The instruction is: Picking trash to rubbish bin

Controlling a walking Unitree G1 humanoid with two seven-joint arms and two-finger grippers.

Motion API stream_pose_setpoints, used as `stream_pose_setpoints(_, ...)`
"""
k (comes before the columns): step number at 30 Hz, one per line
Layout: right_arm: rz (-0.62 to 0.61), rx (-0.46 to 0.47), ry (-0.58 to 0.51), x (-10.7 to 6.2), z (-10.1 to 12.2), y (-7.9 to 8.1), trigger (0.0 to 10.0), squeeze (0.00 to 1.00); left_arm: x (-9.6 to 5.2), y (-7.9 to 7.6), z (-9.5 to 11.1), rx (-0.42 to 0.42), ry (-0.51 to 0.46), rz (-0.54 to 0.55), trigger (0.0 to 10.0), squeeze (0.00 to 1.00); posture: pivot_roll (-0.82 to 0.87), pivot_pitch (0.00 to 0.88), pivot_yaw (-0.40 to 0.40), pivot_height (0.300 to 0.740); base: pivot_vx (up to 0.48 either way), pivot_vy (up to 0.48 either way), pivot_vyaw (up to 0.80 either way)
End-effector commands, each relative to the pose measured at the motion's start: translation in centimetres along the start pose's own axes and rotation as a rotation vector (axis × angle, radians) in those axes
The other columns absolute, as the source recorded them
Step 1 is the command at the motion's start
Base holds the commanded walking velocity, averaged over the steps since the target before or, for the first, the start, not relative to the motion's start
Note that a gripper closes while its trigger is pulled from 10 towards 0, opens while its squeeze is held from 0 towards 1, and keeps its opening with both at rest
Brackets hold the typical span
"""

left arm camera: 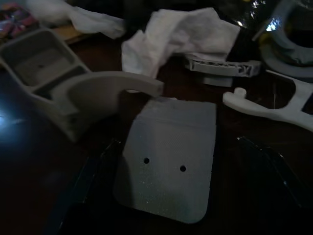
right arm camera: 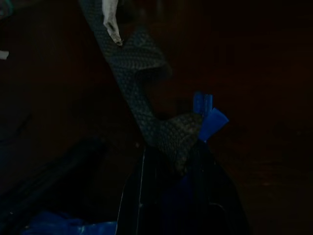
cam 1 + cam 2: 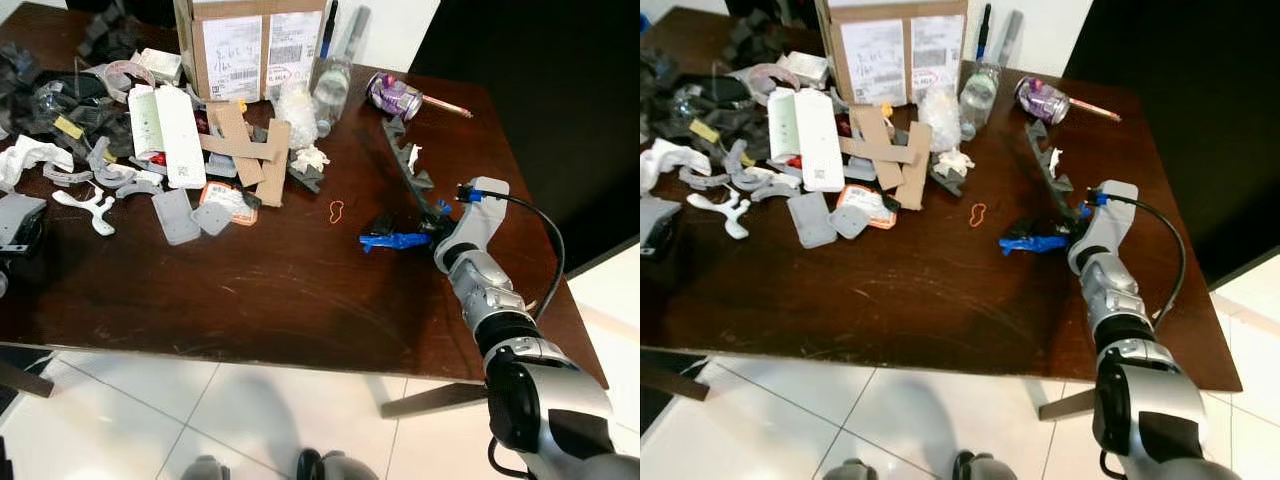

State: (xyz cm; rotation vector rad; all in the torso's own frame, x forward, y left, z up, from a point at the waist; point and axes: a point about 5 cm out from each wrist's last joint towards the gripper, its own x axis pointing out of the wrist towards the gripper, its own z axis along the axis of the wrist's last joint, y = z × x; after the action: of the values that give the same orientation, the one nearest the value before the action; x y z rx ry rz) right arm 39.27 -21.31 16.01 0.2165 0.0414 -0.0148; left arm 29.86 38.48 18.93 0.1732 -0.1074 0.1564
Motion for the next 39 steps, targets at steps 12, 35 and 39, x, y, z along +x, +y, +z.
stream_pose_setpoints(12, -0.026, -0.009, 0.008, -0.4, -0.2, -1.0, 0.0, 0.00, 0.0, -0.7, -1.1, 0.012, 0.086, -0.097, 0.0, 0.00, 0.13, 0.275, -0.155, 0.740, 0.000, 0.000, 0.00)
stream_pose_setpoints(35, 0.034, 0.308, -0.181, 0.1, 3.1, -1.0, 0.0, 0.00, 0.0, -12.0, 4.5, -0.323, -0.282, -0.659, 10.0, 0.00, 0.15, 0.176, -0.125, 0.740, 0.000, 0.000, 0.00)
stream_pose_setpoints(39, 0.053, 0.370, -0.217, 0.1, 3.7, -1.0, 0.0, 0.00, -0.8, -13.4, 5.3, -0.330, -0.308, -0.730, 10.0, 0.00, 0.15, 0.161, -0.118, 0.740, 0.000, 0.000, 0.00)
